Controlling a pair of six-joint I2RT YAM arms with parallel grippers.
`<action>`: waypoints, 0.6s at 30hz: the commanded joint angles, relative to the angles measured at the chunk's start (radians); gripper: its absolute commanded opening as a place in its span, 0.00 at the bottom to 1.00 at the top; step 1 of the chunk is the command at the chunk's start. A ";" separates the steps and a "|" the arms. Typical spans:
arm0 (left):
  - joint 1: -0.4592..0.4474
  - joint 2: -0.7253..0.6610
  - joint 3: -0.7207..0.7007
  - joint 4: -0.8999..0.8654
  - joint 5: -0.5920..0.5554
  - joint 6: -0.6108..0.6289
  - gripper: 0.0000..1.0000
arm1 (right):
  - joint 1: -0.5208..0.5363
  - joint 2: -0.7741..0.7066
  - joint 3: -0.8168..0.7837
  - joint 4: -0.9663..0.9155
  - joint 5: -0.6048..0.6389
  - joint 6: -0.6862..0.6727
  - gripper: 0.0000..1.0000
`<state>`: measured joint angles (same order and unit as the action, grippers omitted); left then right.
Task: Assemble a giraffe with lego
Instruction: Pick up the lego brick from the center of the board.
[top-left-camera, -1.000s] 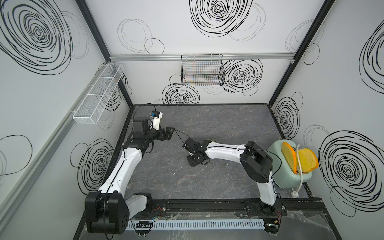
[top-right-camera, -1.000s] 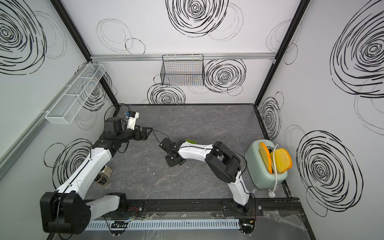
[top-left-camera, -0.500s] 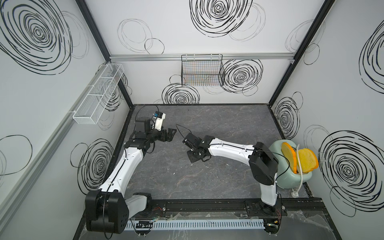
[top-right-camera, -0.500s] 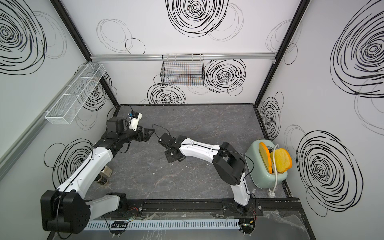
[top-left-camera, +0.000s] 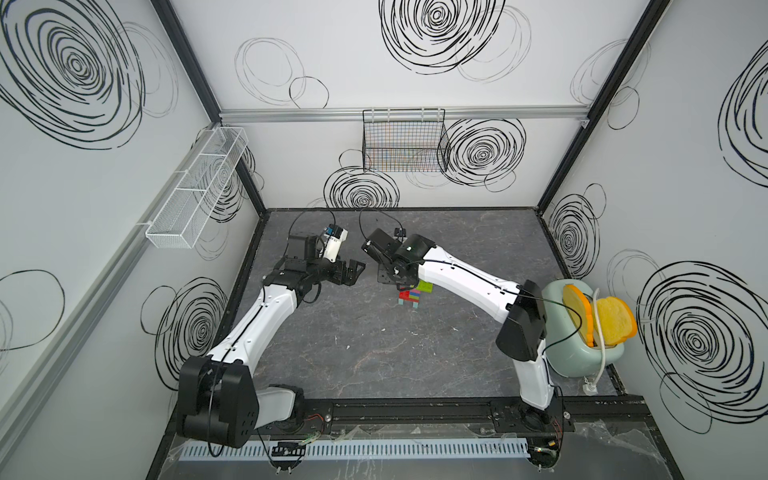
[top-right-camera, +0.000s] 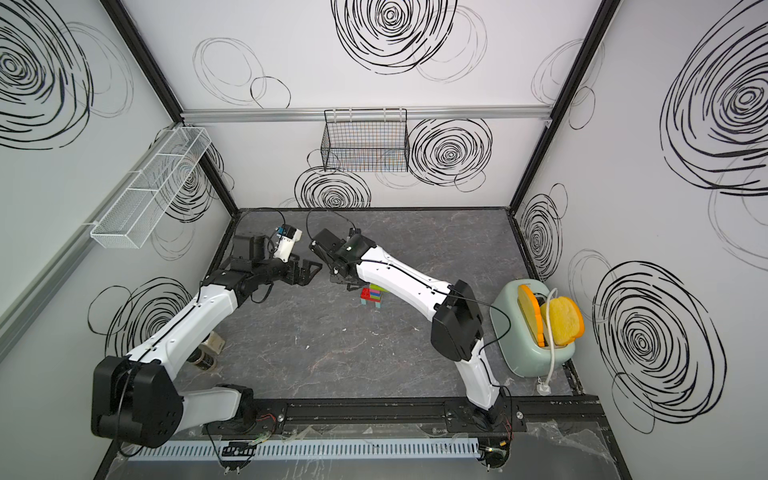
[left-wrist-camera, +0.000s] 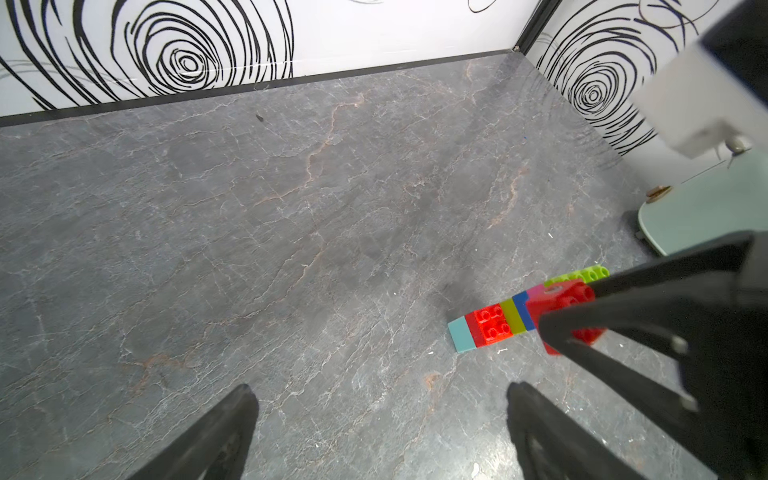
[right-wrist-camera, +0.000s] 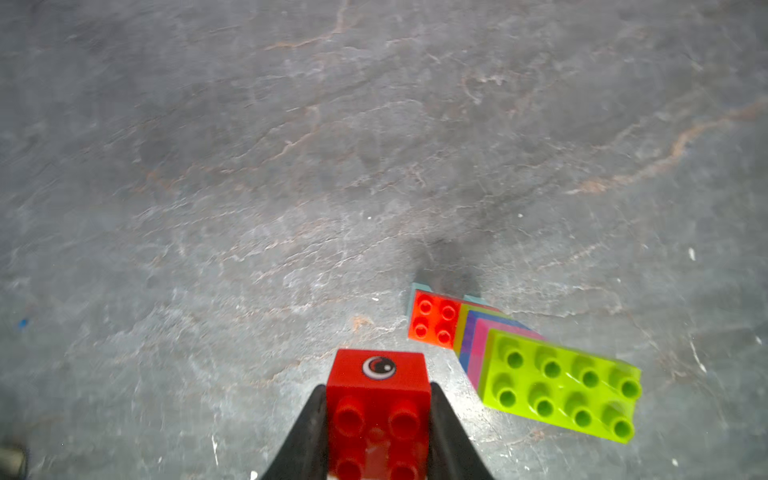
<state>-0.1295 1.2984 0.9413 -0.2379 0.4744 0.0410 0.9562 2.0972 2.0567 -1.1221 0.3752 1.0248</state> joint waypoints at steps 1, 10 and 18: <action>-0.007 0.007 0.029 0.001 0.009 0.017 0.98 | -0.015 0.029 0.049 -0.232 0.044 0.149 0.00; -0.012 0.002 0.007 0.016 0.012 0.014 0.98 | -0.047 -0.016 0.021 -0.192 -0.003 0.184 0.00; -0.013 0.003 -0.002 0.028 0.017 0.006 0.98 | -0.056 -0.013 0.012 -0.232 0.026 0.182 0.00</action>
<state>-0.1360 1.2984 0.9409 -0.2375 0.4747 0.0418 0.9054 2.1166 2.0697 -1.2945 0.3759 1.1934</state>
